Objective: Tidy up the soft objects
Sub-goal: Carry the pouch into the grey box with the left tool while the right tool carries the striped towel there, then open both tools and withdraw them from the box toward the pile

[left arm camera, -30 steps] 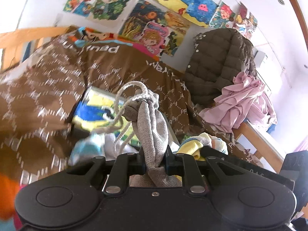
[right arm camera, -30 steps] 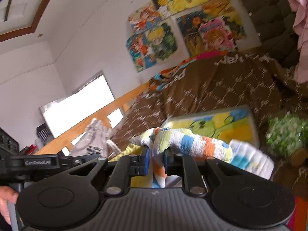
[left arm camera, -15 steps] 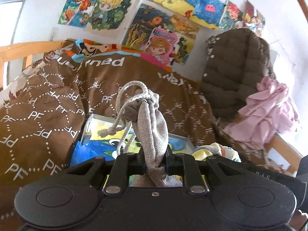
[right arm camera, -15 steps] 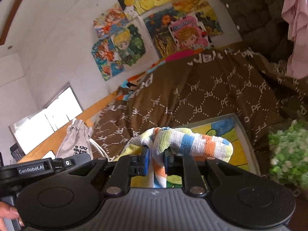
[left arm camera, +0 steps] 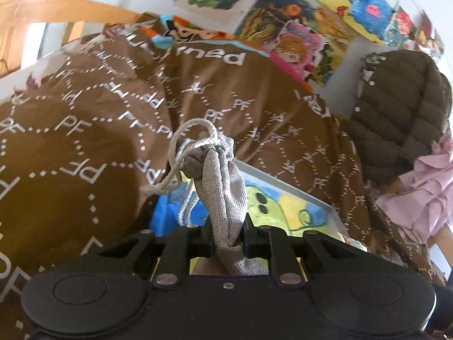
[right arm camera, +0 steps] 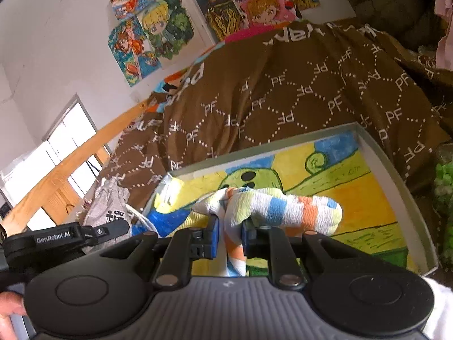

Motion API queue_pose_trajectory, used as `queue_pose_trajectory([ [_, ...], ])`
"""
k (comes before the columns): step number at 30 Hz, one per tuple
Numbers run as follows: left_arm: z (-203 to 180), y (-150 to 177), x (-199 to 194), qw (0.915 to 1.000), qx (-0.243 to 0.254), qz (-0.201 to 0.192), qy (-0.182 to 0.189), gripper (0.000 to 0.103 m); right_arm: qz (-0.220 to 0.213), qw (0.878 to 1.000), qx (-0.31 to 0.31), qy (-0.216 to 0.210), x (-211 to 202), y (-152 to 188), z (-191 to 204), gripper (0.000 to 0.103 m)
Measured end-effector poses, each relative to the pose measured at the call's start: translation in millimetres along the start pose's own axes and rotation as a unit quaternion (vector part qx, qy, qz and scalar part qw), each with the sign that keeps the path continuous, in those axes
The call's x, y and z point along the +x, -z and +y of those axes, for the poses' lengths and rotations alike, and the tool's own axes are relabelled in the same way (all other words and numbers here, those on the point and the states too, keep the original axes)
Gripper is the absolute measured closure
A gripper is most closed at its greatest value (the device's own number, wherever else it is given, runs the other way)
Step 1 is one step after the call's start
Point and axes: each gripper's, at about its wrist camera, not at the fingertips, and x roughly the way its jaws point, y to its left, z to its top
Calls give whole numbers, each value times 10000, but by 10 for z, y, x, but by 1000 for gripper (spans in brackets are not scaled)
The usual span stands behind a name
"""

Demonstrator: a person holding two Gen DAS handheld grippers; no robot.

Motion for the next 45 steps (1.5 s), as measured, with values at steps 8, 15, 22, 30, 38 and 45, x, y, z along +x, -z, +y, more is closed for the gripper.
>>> queue_pose_trajectory([
  [8,-109,85,170,9973,567,470,-34,84,203,9997,-52,89,66,25,25,76],
  [15,-205,155,276,9936,819,763,-130,72,382,9991,32,207,75,8,-16,62],
  [22,-236,169,204,9935,768,777,-333,44,487,9984,137,241,1,-24,-66,30],
  [30,-280,127,-117,9959,566,541,-458,27,635,9977,134,208,-215,-120,-70,8],
  [38,-396,130,-607,9968,546,59,-585,13,-4,9987,-425,265,-772,-164,87,0],
  [45,-634,189,-1139,9925,829,-649,-625,2,-923,9853,-1401,320,-1315,-74,392,0],
])
